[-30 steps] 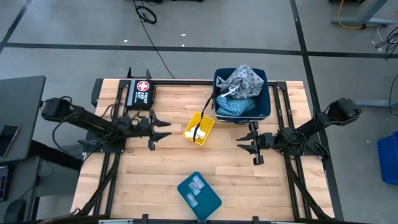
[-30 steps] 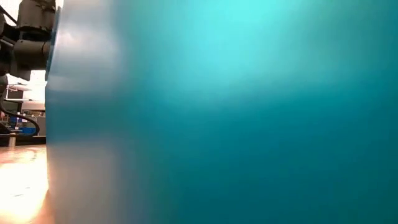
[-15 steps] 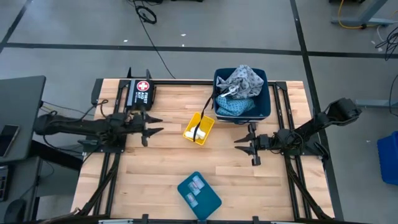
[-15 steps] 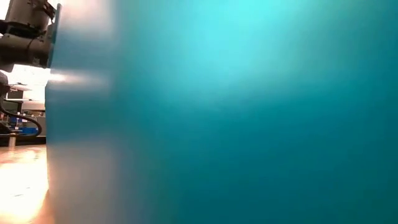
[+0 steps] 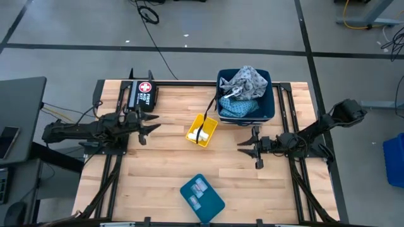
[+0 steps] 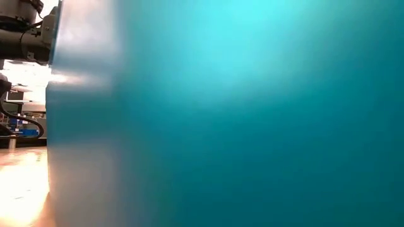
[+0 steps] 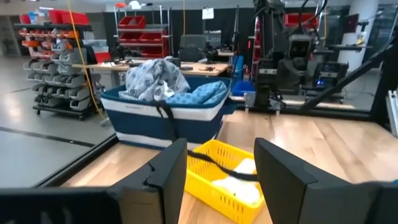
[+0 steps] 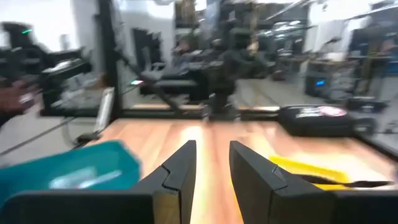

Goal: Pick & place medical supplies in basket/bin
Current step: Return to Home Position

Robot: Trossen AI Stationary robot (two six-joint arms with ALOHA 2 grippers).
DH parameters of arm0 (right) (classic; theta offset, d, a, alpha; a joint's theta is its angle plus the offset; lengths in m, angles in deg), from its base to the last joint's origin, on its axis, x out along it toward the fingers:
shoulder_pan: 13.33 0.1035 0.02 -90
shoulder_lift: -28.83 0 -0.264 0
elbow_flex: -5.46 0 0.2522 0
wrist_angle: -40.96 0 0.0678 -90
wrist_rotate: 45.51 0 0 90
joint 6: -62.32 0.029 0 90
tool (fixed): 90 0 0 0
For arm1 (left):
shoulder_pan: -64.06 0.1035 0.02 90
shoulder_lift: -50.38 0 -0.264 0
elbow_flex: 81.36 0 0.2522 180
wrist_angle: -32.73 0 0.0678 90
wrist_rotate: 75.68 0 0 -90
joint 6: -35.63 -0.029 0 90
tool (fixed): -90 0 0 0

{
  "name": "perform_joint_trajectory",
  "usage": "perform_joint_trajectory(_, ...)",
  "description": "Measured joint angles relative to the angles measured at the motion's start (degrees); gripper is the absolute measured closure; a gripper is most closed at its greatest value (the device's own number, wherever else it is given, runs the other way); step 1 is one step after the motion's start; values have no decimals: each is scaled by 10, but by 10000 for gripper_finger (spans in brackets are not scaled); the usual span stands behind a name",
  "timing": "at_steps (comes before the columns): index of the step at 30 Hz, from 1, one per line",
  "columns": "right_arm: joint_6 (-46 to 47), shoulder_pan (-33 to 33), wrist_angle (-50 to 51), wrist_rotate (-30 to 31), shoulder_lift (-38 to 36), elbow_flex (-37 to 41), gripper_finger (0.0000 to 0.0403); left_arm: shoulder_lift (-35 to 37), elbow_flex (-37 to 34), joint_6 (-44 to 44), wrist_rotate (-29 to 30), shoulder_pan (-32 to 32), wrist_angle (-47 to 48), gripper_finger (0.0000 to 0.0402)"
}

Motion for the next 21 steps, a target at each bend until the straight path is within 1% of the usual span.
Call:
perform_joint_trajectory(4, -3, 0, 7, -8, -10, 1, 300, 1, 0, -4, 9, 0, 22, 228)
perform_joint_trajectory(7, -18, 1, -20, -5, -52, 29, 300, 1, 0, -4, 17, 0, 28, 228)
perform_joint_trajectory(8, -20, 3, -8, -8, -73, 28, 300, 2, 0, -5, 19, 0, 32, 228)
perform_joint_trajectory(9, -26, 3, 25, -9, -102, 29, 300, 3, 0, -5, 19, 0, 36, 228)
perform_joint_trajectory(11, -29, 5, 79, -34, -163, 29, 300, 3, 0, -5, 19, 0, 34, 228)
perform_joint_trajectory(13, -19, 5, 171, -47, -219, 28, 300, 4, 0, -5, 19, 0, 36, 228)
perform_joint_trajectory(14, -12, 4, 227, -51, -252, 28, 300, 4, 0, -5, 19, 0, 36, 228)
perform_joint_trajectory(19, -8, 3, 394, -92, -424, 28, 300, 4, 0, -8, 19, 0, 37, 228)
perform_joint_trajectory(21, -8, 3, 461, -99, -498, 28, 300, 4, 0, -8, 19, 0, 37, 228)
